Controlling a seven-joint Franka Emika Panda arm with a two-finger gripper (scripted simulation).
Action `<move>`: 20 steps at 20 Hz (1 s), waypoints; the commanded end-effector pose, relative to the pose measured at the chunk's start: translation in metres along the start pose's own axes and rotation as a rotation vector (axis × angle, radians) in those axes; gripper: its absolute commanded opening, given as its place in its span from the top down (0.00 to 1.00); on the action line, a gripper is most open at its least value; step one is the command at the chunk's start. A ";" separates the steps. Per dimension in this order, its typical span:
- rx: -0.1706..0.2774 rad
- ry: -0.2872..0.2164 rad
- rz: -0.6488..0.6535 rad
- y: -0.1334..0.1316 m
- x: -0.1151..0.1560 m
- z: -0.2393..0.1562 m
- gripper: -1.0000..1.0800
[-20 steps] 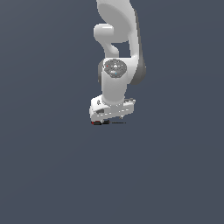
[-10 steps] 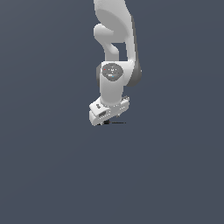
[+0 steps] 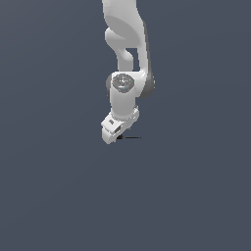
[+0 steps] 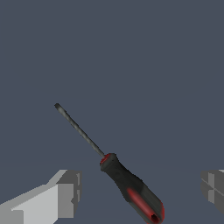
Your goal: Pick up the object and move it to a goal position.
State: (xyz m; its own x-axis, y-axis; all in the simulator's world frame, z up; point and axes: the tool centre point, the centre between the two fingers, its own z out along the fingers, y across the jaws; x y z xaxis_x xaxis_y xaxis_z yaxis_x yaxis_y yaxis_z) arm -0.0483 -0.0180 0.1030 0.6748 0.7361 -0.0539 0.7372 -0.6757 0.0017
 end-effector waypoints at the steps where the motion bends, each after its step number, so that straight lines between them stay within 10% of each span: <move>1: -0.001 0.003 -0.073 -0.002 -0.003 0.005 0.04; 20: -0.012 0.037 -0.599 -0.020 -0.022 0.033 0.04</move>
State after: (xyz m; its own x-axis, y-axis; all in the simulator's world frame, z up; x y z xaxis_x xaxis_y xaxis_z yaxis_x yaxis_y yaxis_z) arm -0.0770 -0.0220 0.0732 0.1802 0.9835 -0.0173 0.9836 -0.1803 -0.0086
